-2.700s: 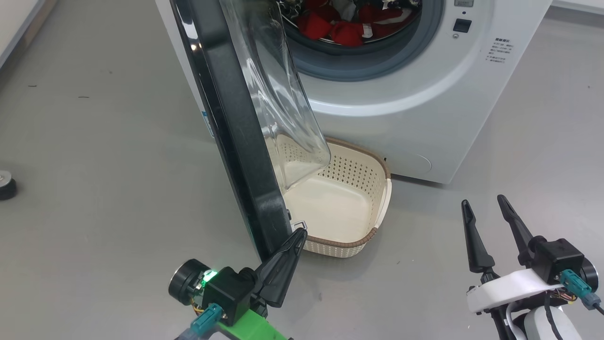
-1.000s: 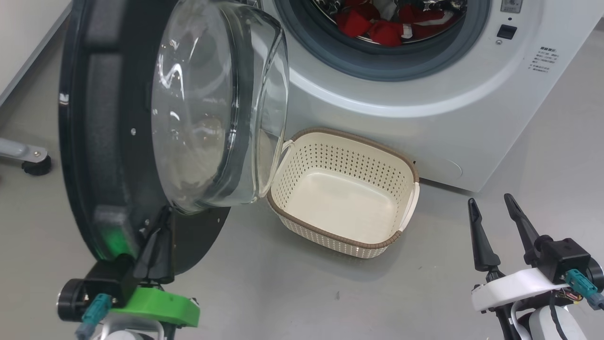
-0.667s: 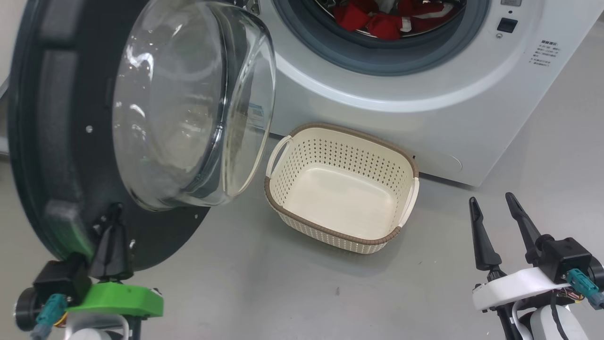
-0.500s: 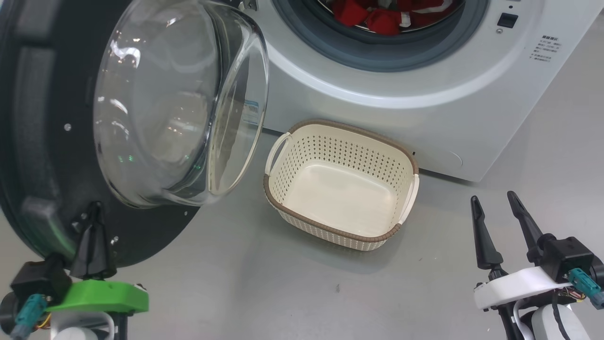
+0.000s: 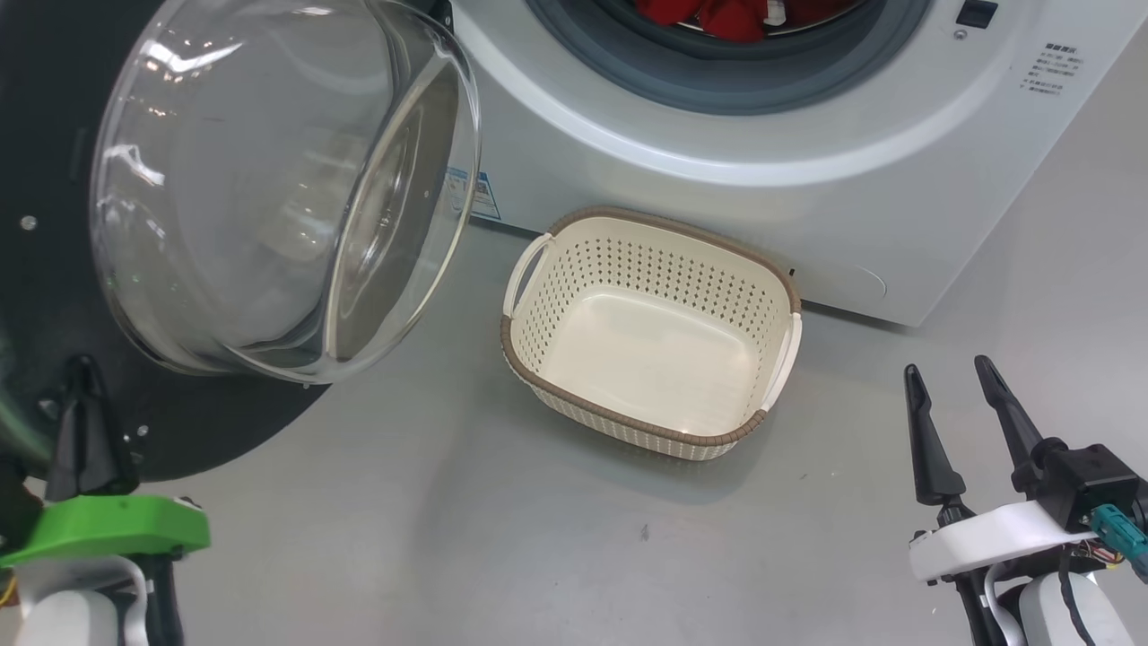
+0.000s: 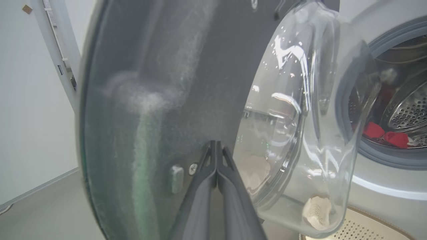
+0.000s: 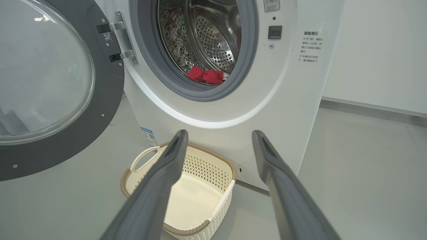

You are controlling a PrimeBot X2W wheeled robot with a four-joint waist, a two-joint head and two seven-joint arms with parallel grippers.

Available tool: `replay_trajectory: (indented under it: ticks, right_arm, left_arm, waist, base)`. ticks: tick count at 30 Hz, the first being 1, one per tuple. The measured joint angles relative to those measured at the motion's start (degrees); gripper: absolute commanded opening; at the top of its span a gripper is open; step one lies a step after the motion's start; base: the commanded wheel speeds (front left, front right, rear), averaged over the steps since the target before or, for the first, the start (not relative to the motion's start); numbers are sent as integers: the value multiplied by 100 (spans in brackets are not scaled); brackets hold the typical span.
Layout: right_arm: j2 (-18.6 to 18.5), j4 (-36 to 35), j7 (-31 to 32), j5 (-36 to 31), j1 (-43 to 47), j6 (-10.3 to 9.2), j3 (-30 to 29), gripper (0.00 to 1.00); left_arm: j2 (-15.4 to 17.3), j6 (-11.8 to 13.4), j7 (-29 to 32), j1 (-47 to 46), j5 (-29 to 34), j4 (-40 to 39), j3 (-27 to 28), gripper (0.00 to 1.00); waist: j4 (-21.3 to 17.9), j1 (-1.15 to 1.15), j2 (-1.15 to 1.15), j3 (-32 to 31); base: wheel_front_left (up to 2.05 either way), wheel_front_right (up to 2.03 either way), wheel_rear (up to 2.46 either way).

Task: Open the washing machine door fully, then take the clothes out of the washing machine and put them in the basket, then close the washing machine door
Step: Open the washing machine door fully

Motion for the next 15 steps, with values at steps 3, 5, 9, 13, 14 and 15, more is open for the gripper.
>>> replay_trajectory:
  ticks: [3,5,9,13,14,15]
  right_arm:
    - [-9,0,0,-2,-10,1,9,100]
    - [-18,0,0,-12,-36,1,23,100]
    - [-35,11,0,-37,-152,1,68,100]
    - [-47,15,0,-37,-154,1,70,100]
    - [-49,16,0,-37,-154,1,78,100]
    - [-49,23,0,-37,-155,1,98,100]
  left_arm:
    - [43,3,-12,-108,-5,104,146,0]
    - [64,5,-46,-183,-41,162,238,0]
    - [108,7,-51,-355,-60,391,438,0]
    - [154,23,-51,-492,-93,584,525,0]
    - [165,23,-51,-521,-93,632,545,0]
    - [179,23,-51,-547,-93,683,568,0]
  waist:
    - [-7,0,0,43]
    - [-14,0,0,72]
    - [-63,0,0,123]
    - [-92,0,0,132]
    - [-97,0,0,133]
    - [-105,0,0,133]
  base:
    - [0,0,0]
    - [0,0,0]
    - [0,0,0]
    - [0,0,0]
    - [0,0,0]
    - [0,0,0]
